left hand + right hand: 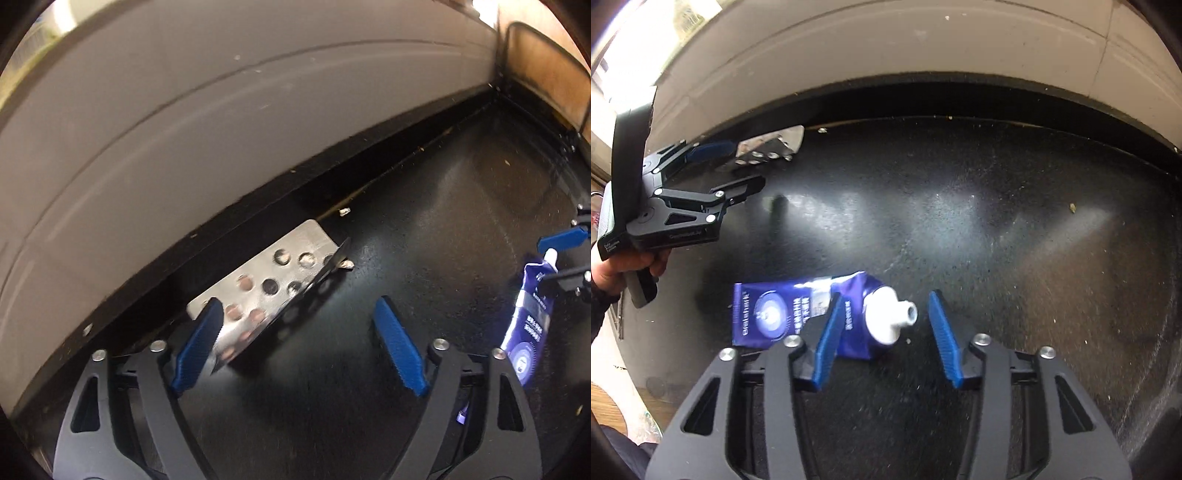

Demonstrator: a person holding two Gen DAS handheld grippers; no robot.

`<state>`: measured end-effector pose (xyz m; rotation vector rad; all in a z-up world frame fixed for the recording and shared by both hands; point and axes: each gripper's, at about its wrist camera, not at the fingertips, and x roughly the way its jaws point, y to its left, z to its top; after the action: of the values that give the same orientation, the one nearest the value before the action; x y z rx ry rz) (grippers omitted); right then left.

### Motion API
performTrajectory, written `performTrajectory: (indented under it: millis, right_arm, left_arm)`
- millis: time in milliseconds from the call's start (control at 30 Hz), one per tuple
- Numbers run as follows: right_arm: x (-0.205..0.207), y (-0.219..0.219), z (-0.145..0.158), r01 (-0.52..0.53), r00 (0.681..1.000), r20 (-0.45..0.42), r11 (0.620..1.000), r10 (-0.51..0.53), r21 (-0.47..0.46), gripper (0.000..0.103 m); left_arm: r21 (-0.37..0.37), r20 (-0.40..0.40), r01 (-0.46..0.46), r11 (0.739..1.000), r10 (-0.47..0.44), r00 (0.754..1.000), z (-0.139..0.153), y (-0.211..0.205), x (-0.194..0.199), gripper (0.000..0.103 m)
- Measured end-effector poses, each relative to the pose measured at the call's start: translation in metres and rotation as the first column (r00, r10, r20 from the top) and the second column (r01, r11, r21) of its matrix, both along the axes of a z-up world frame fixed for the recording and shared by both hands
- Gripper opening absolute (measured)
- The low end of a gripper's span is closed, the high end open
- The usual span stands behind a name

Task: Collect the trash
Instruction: 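Grasp the silver blister pack with the left tool while the right tool grasps the blue toothpaste tube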

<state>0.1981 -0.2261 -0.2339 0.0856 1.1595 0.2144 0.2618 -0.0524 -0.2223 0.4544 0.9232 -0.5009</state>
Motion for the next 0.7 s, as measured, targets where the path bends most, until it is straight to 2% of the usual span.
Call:
performTrajectory:
  millis: [133, 233, 267, 300, 400, 700]
  right_arm:
    - [0.001, -0.002, 0.000, -0.004, 1.000, 0.003, 1.000, 0.004, 0.016, 0.030]
    - [0.001, -0.005, 0.000, -0.016, 1.000, -0.007, 0.999, 0.016, 0.043, 0.029]
    - [0.000, -0.006, 0.001, -0.018, 1.000, -0.010, 0.999, 0.018, 0.049, 0.029]
    - [0.000, -0.007, 0.001, -0.016, 1.000, -0.016, 0.998, 0.017, 0.056, 0.028]
    - [-0.005, -0.011, 0.006, -0.003, 1.000, -0.006, 0.998, 0.004, 0.066, 0.028]
    - [-0.035, -0.016, 0.056, -0.030, 0.995, 0.092, 0.998, 0.024, 0.063, 0.028]
  left_arm:
    - [-0.020, -0.012, 0.033, 0.999, -0.034, 0.999, -0.004, -0.006, 0.002, 0.062]
    - [-0.053, -0.053, 0.024, 0.998, -0.027, 0.998, -0.003, -0.008, 0.003, 0.035]
    - [-0.050, -0.057, 0.016, 0.999, -0.019, 0.998, -0.002, -0.009, 0.001, 0.021]
    - [-0.041, -0.056, 0.009, 0.999, -0.012, 0.998, -0.001, -0.009, -0.001, 0.011]
    - [-0.054, -0.071, -0.026, 0.998, 0.022, 0.997, 0.001, -0.007, -0.009, 0.003]
    - [-0.111, -0.085, -0.202, 0.973, 0.193, 0.978, 0.055, 0.010, -0.069, 0.003]
